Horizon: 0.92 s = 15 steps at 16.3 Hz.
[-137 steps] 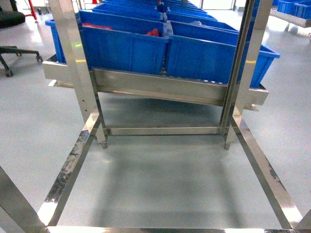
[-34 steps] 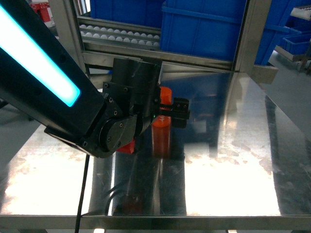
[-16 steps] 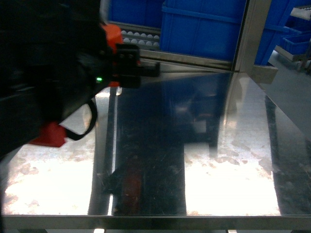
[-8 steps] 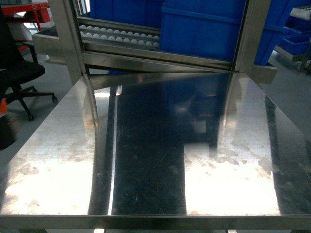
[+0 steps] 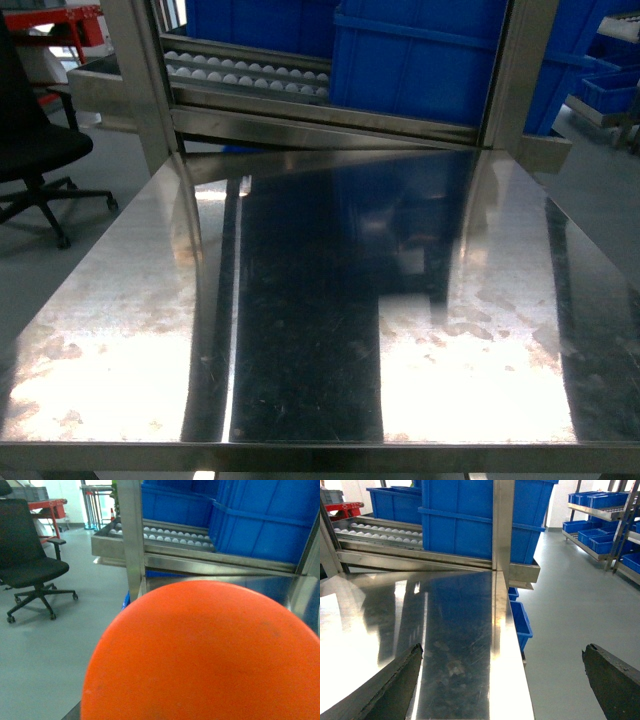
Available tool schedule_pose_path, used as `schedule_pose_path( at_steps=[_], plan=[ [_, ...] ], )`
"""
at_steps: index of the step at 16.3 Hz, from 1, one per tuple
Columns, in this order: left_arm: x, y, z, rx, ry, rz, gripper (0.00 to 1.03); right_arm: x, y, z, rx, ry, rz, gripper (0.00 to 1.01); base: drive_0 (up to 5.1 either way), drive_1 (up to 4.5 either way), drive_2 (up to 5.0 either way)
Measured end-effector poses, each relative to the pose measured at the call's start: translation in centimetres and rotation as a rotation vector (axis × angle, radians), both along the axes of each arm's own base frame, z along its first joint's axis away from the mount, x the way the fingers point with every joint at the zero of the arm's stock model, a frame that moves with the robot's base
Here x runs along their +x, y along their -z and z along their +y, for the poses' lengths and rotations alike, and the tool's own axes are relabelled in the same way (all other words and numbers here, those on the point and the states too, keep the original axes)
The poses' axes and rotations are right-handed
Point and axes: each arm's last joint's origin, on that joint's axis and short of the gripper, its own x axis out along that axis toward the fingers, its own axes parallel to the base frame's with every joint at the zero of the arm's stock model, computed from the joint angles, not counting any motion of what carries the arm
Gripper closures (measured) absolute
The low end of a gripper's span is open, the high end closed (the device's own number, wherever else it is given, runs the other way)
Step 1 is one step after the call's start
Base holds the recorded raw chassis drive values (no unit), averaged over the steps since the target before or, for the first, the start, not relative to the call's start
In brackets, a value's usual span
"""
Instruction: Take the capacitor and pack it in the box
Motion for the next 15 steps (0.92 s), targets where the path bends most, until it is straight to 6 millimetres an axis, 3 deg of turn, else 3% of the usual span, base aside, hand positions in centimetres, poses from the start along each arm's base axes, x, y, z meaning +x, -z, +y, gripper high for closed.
schedule_pose_path(
  at_steps=[11, 15],
  plan=[
    [-1.5, 2.1, 4.2, -0.006, -0.016, -0.021, 0.59, 0.0, 0.0, 0.0, 0.0, 0.0, 0.0, 0.03, 0.0, 0.0, 0.0],
    [-2.5, 2.7, 4.0, -0.008, 0.016, 0.024, 0.59, 0.0, 0.0, 0.0, 0.0, 0.001, 0.001, 0.03, 0.0, 0.0, 0.0]
  ],
)
